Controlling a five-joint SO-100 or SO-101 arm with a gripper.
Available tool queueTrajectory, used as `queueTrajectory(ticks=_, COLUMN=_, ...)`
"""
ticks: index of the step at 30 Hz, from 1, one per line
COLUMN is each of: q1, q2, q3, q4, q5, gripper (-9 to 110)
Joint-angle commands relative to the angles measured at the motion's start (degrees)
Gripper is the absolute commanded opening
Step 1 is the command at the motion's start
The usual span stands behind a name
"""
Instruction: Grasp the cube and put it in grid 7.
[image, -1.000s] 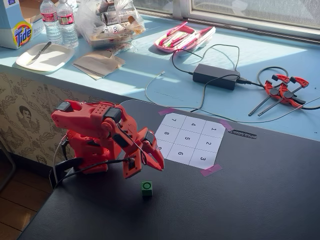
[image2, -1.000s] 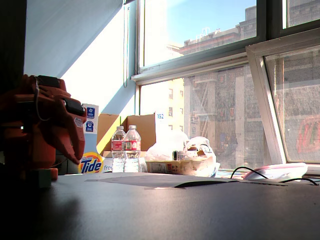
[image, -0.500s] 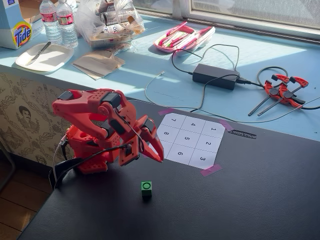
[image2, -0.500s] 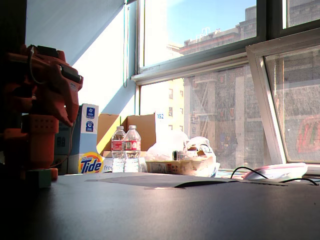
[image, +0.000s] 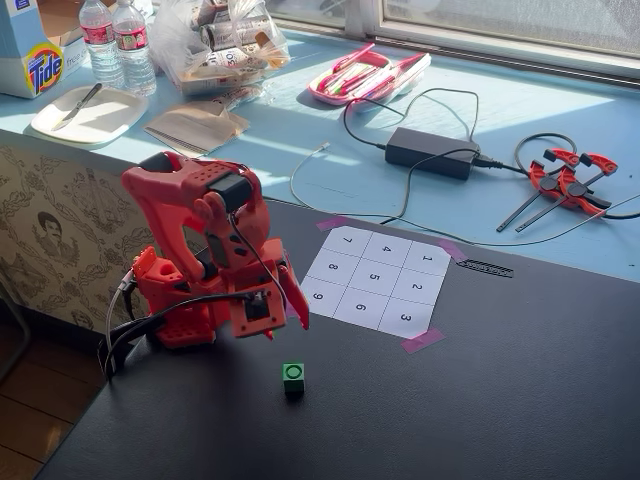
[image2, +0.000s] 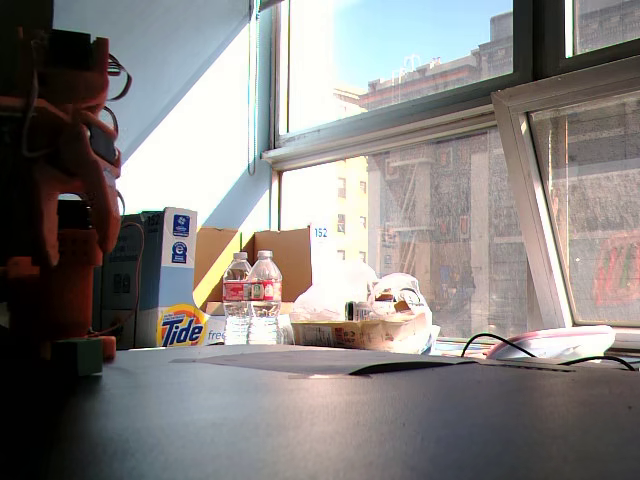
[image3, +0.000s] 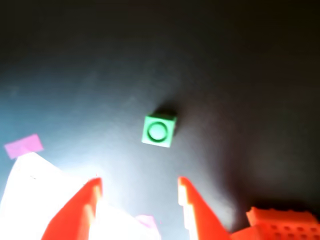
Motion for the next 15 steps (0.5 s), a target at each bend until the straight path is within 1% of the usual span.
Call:
queueTrajectory(ticks=1, q1=1.8, q2=-1.7, q3=-1.5, q4=-0.5, q5=-3.5, gripper=30)
queueTrajectory(ticks=3, q1=2.5, q2=-1.7, q3=0.9, q4=-3.6, q5=-4.7, gripper=31)
queueTrajectory(ticks=6, q1=2.8, q2=-1.2, q3=7.5, q4=-11.5, q5=-4.6, gripper=32)
queueTrajectory(ticks=10, q1=2.8, q2=-2.0, q3=14.6, q4=-19.9, q5=-3.1, gripper=32)
queueTrajectory(ticks=15, q1=1.9, q2=-3.2, q3=19.2, q4=-26.3, q5=-1.1, gripper=32)
